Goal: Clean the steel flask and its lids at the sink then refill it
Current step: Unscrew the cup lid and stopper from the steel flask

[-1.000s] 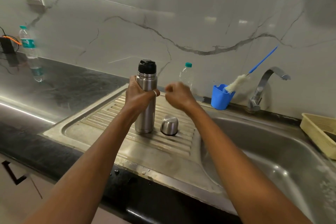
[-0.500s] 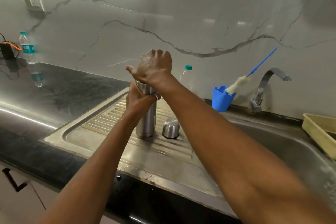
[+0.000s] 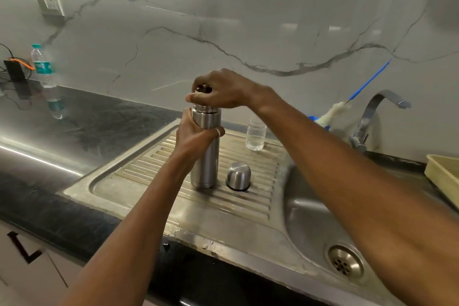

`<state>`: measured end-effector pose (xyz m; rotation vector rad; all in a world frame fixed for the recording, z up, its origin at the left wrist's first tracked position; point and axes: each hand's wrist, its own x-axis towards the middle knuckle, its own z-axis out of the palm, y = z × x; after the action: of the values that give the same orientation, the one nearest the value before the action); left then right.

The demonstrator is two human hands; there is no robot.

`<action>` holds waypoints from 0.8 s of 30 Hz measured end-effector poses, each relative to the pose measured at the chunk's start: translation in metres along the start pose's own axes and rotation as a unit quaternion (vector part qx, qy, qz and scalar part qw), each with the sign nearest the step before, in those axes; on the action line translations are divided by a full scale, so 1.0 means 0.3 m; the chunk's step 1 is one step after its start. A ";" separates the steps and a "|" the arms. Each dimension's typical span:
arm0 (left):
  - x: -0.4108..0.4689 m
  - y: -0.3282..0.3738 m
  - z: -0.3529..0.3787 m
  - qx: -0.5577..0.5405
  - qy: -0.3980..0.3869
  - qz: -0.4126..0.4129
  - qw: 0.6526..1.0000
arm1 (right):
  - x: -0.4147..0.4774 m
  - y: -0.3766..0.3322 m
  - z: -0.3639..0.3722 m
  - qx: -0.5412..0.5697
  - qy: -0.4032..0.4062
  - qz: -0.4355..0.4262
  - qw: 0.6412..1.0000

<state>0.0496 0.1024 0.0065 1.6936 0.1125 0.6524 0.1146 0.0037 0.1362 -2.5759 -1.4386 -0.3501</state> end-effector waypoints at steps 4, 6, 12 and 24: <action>-0.004 0.001 -0.003 0.000 -0.007 -0.003 1.000 | -0.054 -0.022 -0.121 0.144 -0.140 0.074 0.977; -0.006 0.001 -0.007 -0.004 -0.009 -0.009 1.000 | -0.047 -0.035 -0.123 0.067 -0.119 0.116 0.984; -0.013 0.010 -0.007 -0.014 -0.011 -0.008 1.000 | -0.045 -0.077 -0.052 -0.056 0.018 0.144 0.988; -0.014 0.012 -0.006 -0.019 -0.016 -0.001 1.000 | -0.032 -0.079 -0.027 0.021 0.051 0.172 0.984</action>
<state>0.0441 0.1013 0.0084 1.6653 0.0796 0.6219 0.0886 0.0061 0.1419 -2.6611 -0.9335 -0.3888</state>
